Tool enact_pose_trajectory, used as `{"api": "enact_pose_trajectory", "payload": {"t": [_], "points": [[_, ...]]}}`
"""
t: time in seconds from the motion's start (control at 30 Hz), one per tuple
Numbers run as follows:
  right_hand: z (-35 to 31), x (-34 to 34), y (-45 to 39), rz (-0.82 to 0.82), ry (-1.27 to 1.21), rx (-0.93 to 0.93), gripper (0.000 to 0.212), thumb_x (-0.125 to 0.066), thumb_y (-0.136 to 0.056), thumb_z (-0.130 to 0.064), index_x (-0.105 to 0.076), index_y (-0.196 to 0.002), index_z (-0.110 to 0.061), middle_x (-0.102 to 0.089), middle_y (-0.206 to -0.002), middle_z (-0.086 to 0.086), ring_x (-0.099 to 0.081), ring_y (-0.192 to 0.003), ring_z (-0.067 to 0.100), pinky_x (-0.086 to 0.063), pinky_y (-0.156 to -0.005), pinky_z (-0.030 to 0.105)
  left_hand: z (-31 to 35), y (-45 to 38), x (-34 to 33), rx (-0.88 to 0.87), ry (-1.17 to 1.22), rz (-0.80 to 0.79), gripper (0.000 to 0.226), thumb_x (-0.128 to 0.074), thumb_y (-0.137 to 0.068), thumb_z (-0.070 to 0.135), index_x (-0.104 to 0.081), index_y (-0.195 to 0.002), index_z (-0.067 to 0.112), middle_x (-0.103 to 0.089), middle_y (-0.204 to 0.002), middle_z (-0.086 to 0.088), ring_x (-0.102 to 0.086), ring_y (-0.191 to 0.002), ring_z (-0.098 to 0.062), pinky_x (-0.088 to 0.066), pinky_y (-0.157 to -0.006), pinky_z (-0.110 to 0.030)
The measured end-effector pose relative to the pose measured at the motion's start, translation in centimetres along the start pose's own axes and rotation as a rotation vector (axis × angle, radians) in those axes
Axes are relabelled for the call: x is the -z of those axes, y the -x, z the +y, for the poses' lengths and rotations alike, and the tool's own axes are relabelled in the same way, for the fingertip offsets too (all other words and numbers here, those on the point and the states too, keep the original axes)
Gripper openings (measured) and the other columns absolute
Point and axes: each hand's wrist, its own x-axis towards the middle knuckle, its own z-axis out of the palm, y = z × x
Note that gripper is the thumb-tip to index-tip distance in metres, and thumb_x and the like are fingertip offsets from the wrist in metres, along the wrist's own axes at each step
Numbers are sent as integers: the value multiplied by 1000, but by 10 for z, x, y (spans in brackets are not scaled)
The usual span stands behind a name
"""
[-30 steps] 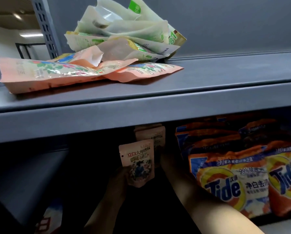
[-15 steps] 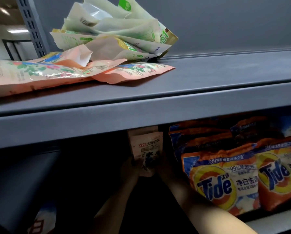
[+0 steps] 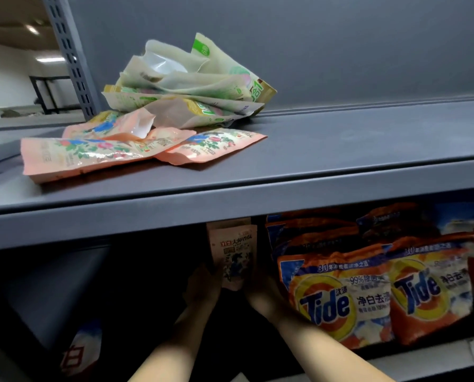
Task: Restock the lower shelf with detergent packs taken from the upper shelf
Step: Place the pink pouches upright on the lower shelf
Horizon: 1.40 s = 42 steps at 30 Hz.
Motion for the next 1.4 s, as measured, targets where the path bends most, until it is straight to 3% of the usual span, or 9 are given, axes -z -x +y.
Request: {"api": "enact_pose_trajectory", "payload": {"t": [0.13, 0.27, 0.47, 0.6, 0.73, 0.9, 1.13, 1.3, 1.4], "points": [[-3, 6, 20, -22, 87, 94, 46, -36, -103, -26, -30, -148, -22, -34, -151, 5, -34, -137, 20, -28, -109, 25, -1, 33, 13, -85, -17, 17, 50, -39, -101, 36, -35, -147, 18, -35, -152, -9, -33, -140, -25, -28, -112, -35], [-17, 25, 48, -126, 178, 123, 56, -38, -99, -21, -19, -152, -24, -20, -157, 5, -23, -143, 25, -21, -115, 32, 14, 76, 38, -84, -199, 6, 41, -39, -100, 37, -47, -139, 26, -46, -145, -7, -44, -132, -25, -36, -107, -36], [-33, 75, 96, -154, 445, 295, 45, -46, -91, -27, -46, -135, -19, -53, -133, 9, -53, -118, 28, -45, -95, 33, 46, 153, 84, -133, -440, 178, 36, -46, -91, 37, -58, -124, 27, -58, -128, -4, -52, -118, -26, -38, -102, -35], [-52, 115, 130, 53, 440, 509, 24, -46, -86, -37, -57, -101, -21, -61, -95, 1, -61, -93, 25, -45, -69, 32, 66, 199, 113, -315, -456, 480, 25, -45, -89, 39, -60, -97, 22, -60, -94, 4, -57, -96, -20, -36, -86, -35], [-79, 149, 156, 196, 290, 731, 23, -48, -87, -48, -60, -96, -30, -61, -93, -11, -57, -91, 10, -45, -72, 30, 88, 225, 146, -577, -265, 813, 15, -55, -78, 32, -55, -70, 20, -54, -68, 7, -53, -70, -19, -37, -70, -35], [-123, 183, 164, 263, 68, 789, 21, -52, -88, -40, -63, -77, -26, -67, -76, -11, -58, -70, 5, -49, -66, 31, 115, 215, 195, -624, -173, 1025, 7, -63, -80, 19, -58, -78, 14, -59, -80, 0, -53, -79, -24, -32, -71, -32], [-169, 204, 127, 386, 203, 682, 22, -48, -91, -27, -66, -87, -15, -67, -89, 1, -60, -85, 24, -50, -70, 34, 132, 156, 259, -415, -426, 744, 38, -55, -85, 31, -58, -122, 22, -58, -124, -2, -43, -117, -25, -29, -94, -36], [-184, 199, 89, 321, 441, 445, 26, -44, -91, -32, -58, -85, -11, -61, -96, 10, -53, -95, 29, -37, -67, 29, 132, 126, 264, -388, -652, 400, 52, -53, -81, 42, -51, -131, 28, -51, -136, -3, -41, -126, -28, -32, -104, -38], [-191, 191, 74, 303, 544, 321, 41, -33, -97, -40, -58, -111, -10, -58, -121, 12, -46, -115, 31, -38, -82, 35, 130, 116, 253, -318, -682, 433, 47, -48, -84, 46, -51, -128, 28, -55, -131, -5, -46, -121, -30, -35, -100, -39]]}}
